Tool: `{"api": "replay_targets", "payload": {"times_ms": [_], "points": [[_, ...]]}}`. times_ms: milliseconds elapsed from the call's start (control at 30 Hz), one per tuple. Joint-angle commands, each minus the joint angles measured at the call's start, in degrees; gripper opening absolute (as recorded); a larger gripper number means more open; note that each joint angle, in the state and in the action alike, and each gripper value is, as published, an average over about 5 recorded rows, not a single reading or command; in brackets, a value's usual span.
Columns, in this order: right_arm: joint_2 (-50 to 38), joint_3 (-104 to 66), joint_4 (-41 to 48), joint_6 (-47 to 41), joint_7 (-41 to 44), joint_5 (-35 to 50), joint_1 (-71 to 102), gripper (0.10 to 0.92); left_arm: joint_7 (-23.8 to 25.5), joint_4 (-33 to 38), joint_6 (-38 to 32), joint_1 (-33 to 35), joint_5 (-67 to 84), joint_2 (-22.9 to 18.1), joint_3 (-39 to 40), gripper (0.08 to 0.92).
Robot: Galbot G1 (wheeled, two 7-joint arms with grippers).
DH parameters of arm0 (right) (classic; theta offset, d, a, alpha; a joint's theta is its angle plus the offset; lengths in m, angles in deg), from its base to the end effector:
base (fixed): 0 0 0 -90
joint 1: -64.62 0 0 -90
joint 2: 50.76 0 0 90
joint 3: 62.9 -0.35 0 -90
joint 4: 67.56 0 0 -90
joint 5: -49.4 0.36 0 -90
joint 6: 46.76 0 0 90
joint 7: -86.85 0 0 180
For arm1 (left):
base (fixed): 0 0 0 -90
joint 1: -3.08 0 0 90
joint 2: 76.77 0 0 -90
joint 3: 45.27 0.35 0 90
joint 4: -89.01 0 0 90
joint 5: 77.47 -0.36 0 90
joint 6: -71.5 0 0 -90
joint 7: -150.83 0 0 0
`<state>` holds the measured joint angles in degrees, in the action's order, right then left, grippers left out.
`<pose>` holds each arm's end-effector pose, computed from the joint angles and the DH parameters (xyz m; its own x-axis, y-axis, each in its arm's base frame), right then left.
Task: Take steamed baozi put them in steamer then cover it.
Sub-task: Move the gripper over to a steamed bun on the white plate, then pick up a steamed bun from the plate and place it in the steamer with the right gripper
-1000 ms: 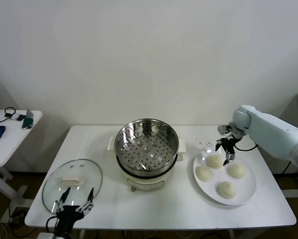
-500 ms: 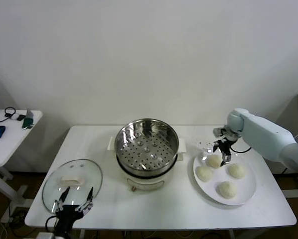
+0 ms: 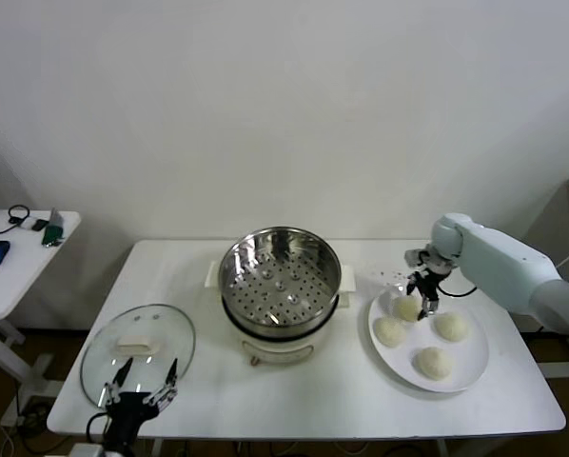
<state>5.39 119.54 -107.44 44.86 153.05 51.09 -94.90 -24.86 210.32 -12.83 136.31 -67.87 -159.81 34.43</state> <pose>0.6041 -0.1573 -0.2361 -0.0277 -0.0480 0.9985 -0.9917 -0.1238 -0.0335 0.1143 0.0743 -0.3202 -0.9583 -0.0161 0.2851 -0.0094 0.9996 0.0250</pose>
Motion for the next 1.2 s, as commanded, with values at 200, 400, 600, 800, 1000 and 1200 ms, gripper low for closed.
{"api": "replay_targets", "payload": {"times_ms": [200, 400, 600, 800, 1000, 1200], "points": [[-0.5, 0.1, -1.7, 1.2, 0.2, 0.0, -0.9, 0.574, 0.0, 0.0, 0.1, -0.2, -0.3, -0.2, 0.3, 0.823], [-3.5, 8.0, -9.4, 4.7, 1.5, 1.8, -11.0, 0.568, 0.0, 0.3, -0.1, 0.0, -0.4, 0.0, 0.2, 0.823], [-4.1, 15.0, -14.8, 9.1, 3.0, 4.5, -26.0, 0.564, -0.1, 0.8, -0.4, 0.3, -0.5, 0.0, 0.0, 0.823], [0.1, 21.2, -19.8, 16.7, 3.6, 8.1, -42.6, 0.507, -0.2, 1.0, -1.0, 0.7, -0.6, 0.6, 0.2, 0.823], [6.0, 22.8, -27.8, 22.1, 2.6, 8.2, -51.9, 0.498, -0.2, 0.9, -1.3, 0.3, -0.5, 0.8, 0.4, 0.823], [14.4, 21.8, -31.4, 25.6, -1.1, 6.5, -50.8, 0.500, -0.2, 0.7, -1.6, -0.1, -0.4, 0.9, 0.3, 0.823]]}}
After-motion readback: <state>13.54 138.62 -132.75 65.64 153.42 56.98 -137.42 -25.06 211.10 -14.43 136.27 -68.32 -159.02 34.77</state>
